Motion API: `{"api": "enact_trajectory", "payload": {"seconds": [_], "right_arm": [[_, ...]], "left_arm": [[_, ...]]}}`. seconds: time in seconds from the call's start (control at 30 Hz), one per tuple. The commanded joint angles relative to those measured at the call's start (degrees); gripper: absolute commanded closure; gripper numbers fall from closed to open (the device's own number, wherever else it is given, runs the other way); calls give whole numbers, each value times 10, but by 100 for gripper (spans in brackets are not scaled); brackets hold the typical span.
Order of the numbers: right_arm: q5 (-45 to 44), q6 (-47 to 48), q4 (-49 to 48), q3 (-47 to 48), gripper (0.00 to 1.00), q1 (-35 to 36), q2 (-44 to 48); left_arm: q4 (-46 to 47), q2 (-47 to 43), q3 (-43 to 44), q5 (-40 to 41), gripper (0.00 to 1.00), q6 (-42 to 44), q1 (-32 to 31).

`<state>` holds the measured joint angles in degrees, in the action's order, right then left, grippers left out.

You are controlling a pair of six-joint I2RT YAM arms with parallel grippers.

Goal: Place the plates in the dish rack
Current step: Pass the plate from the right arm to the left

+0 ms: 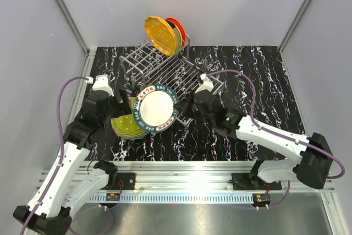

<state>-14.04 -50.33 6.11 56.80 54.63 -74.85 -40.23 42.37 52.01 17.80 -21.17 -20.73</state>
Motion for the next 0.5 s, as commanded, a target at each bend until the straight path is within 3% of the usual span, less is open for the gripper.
{"api": "enact_trajectory", "payload": {"seconds": [0.0, 0.17, 0.47], "right_arm": [[-21, -7, -33, -6, 100, -8, 50], [-20, -15, -42, -23, 100, -10, 76], [-16, -28, -92, -75, 100, -16, 149]], "left_arm": [[30, 24, 25, -116, 1, 10, -2], [40, 64, 34, -259, 1, -10, -2], [76, 76, 19, -353, 3, -46, 3]]}}
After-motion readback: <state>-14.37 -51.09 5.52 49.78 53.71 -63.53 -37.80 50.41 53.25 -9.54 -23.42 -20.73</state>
